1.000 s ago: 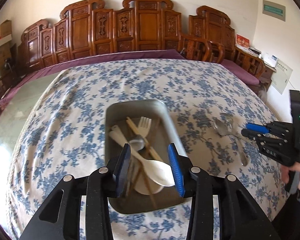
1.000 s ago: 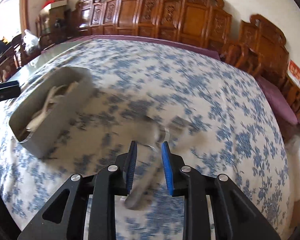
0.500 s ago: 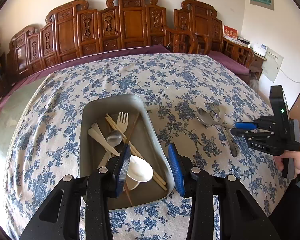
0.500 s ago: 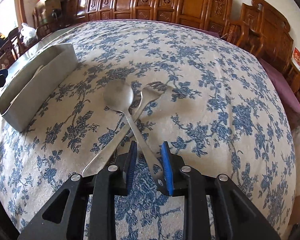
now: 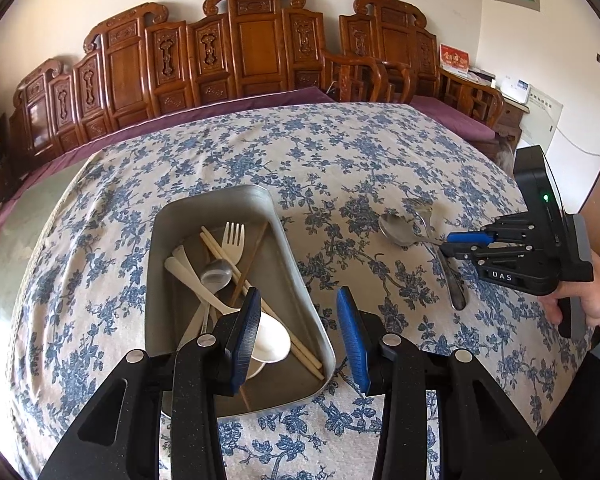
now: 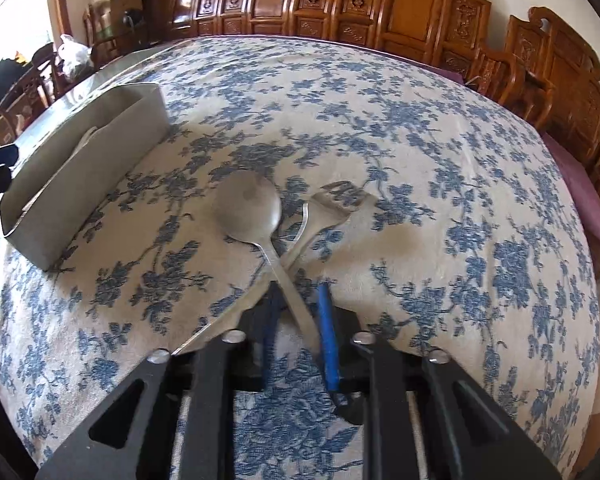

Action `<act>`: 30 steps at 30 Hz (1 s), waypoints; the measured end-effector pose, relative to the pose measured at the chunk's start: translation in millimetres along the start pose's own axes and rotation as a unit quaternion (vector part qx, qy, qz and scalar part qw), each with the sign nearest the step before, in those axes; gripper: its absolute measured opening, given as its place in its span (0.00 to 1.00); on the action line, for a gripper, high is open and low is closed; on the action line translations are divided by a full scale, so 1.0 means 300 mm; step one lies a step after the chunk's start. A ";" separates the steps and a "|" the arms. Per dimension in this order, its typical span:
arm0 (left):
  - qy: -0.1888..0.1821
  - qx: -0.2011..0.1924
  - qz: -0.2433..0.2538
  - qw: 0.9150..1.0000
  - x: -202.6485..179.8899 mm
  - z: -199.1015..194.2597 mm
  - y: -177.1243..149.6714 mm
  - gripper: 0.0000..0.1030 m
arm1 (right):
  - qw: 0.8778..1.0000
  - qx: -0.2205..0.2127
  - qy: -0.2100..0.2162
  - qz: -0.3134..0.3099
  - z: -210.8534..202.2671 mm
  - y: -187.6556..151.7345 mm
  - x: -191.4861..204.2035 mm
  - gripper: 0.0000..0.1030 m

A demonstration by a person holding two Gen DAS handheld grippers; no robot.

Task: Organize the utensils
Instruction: 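Move the right gripper to the metal spoon and close on its handle, then lower the left gripper onto the metal fork and close on its handle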

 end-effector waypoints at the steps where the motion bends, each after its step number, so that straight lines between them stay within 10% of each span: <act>1: 0.001 0.000 0.002 1.000 -0.005 0.002 -0.001 0.36 | 1.000 0.002 0.002 -0.005 0.000 0.000 0.010 0.09; 30: -0.038 -0.001 0.024 0.999 -0.237 0.034 0.096 0.36 | 0.992 -0.092 -0.028 0.082 -0.209 -0.056 -0.180 0.08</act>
Point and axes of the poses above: each gripper's, at about its wrist camera, not at the fingertips, and z roughly the way its jaws point, x to its left, y to its top, the point moved 3 cm from there along z, roughly the way its jaws point, and after that the axes turned 7 degrees about x, right-handed, at the moved point
